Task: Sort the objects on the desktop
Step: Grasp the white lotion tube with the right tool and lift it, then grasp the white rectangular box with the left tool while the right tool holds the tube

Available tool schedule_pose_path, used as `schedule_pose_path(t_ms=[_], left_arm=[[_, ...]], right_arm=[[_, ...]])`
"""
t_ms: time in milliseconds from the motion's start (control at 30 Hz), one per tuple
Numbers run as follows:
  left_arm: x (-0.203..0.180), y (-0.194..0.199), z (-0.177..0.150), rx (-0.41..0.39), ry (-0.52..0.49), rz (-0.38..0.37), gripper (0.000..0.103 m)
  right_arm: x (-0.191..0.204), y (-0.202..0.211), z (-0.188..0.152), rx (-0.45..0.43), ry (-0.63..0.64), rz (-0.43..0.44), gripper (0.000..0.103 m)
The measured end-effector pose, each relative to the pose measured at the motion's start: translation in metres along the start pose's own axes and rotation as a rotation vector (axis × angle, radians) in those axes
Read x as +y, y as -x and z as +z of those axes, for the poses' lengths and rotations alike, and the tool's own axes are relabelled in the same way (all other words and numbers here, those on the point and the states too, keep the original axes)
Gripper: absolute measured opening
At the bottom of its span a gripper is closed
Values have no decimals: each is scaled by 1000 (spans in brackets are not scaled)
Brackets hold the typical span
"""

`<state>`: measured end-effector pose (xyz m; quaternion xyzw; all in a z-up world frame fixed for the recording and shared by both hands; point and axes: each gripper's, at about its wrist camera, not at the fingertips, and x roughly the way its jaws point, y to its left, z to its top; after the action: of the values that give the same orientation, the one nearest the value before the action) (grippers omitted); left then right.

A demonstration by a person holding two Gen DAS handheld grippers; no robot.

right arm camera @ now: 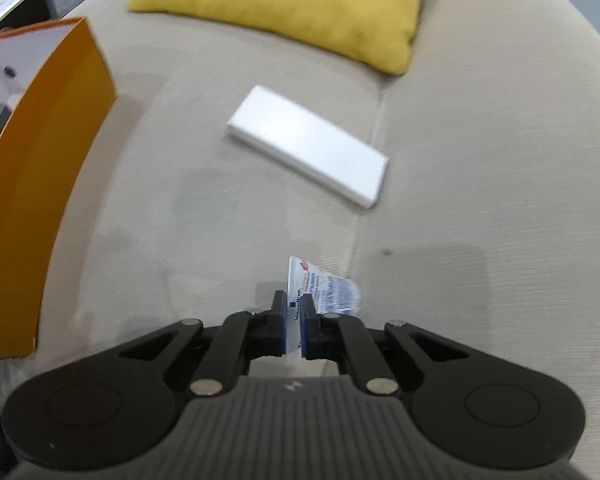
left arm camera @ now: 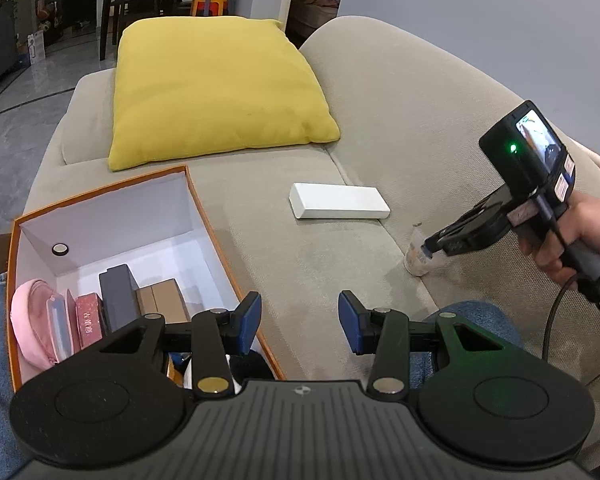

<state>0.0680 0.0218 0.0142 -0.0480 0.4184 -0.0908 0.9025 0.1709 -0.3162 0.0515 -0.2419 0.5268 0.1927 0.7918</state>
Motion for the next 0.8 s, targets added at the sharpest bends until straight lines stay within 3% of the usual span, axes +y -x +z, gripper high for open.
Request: schedule_pose_path(t_ms=[100,200,367,600,800], left_arm=[[4,1,0,-2,13,7,50],[8,1,0,-1,24,9,50],[4,-5,6,10,-17,19,50],[-25,-28,33,28,-224,-14,50],[-59,-74,62,63,-477,-6,50]], right_arm=[[-12,-10,3,30,-18,-58,7],[-29,-22,2,59,-80,-19,6],[-38,-23,0,16,-120,20,6],[-46,1,4,-34,-119,66,4],[-55,9,20,-10,-55,87,4]])
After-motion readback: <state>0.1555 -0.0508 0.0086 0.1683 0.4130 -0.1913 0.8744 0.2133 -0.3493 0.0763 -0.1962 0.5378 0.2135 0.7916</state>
